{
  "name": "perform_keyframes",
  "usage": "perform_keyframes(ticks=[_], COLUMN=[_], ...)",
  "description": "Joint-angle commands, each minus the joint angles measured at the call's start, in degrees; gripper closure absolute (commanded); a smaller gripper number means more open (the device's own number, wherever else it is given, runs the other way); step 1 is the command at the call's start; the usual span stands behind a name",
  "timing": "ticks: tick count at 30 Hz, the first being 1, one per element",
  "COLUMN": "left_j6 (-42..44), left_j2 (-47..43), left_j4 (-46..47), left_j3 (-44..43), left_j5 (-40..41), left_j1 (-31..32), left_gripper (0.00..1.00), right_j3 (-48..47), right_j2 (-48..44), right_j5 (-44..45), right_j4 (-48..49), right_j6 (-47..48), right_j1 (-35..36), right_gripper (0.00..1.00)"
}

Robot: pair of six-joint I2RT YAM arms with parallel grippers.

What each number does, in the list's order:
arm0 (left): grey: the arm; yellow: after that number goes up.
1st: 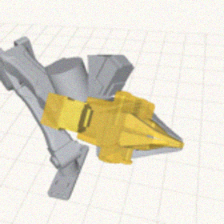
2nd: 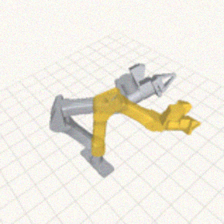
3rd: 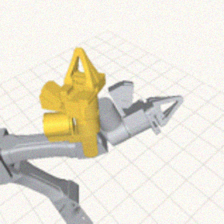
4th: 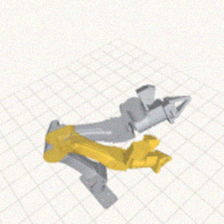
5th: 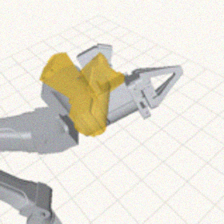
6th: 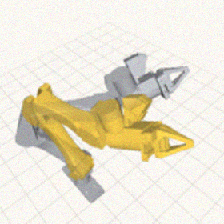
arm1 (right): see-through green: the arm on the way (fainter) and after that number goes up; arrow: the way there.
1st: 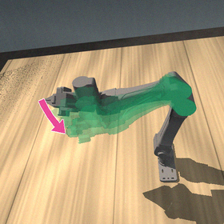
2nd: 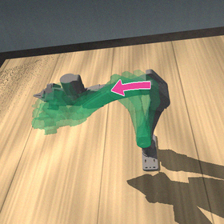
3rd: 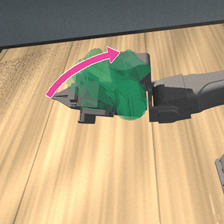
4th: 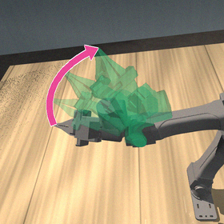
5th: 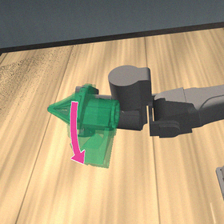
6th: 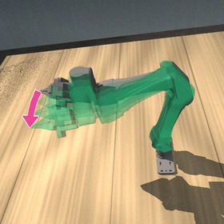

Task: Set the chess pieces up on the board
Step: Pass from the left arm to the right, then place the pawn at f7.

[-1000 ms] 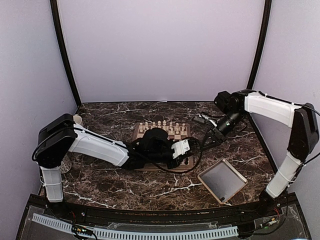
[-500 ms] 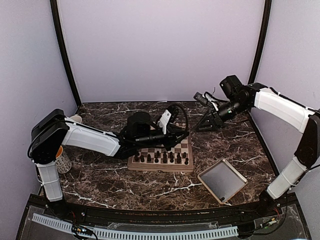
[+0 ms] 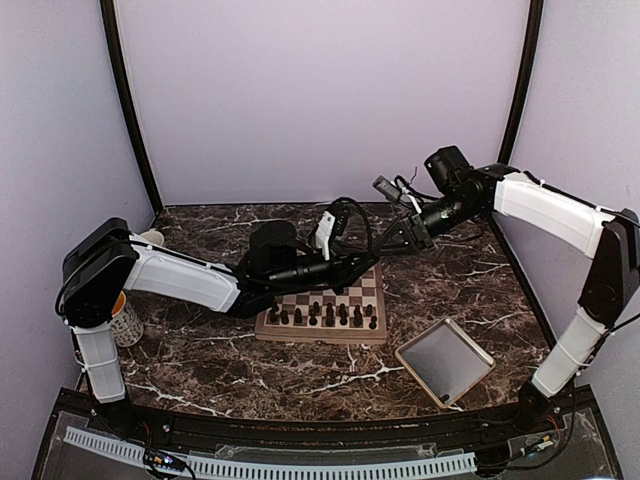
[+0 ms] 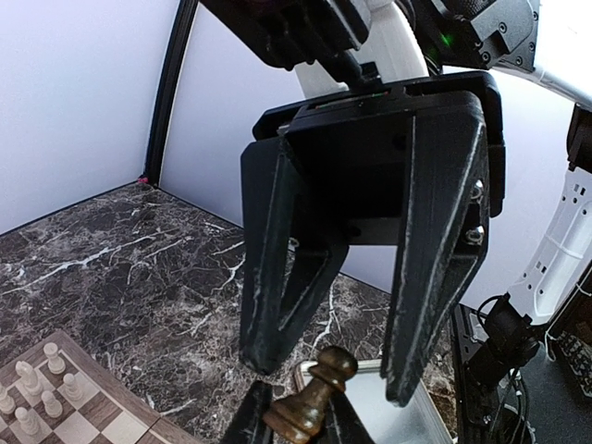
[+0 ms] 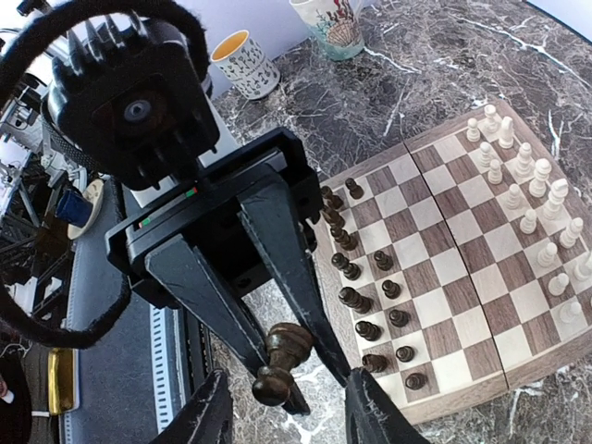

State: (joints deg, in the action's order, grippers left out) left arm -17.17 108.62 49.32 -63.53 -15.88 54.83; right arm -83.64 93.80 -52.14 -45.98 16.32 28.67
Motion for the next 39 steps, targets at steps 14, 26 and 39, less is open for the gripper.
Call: perform_keyframes(ticks=[14, 26, 39], left_j6=[-1.2, -0.5, 7.0], left_j2=[-0.4, -4.1, -29.9], left_j4=[2.9, -1.5, -19.2], left_j3=[0.4, 3.6, 20.0], left_j5=[-1.2, 2.2, 21.5], left_j1=[-0.3, -1.2, -2.7], left_gripper=[0.82, 0.6, 0.52], right_j3=[0.0, -6.7, -27.5], right_j2=[1.1, 4.2, 19.0], right_j5=[-3.9, 9.1, 25.8], right_j4=[4.6, 1.2, -10.5], right_j6=[-3.1, -0.7, 6.2], right_j1=[1.3, 1.5, 9.3], right_gripper=[0.8, 0.89, 0.89])
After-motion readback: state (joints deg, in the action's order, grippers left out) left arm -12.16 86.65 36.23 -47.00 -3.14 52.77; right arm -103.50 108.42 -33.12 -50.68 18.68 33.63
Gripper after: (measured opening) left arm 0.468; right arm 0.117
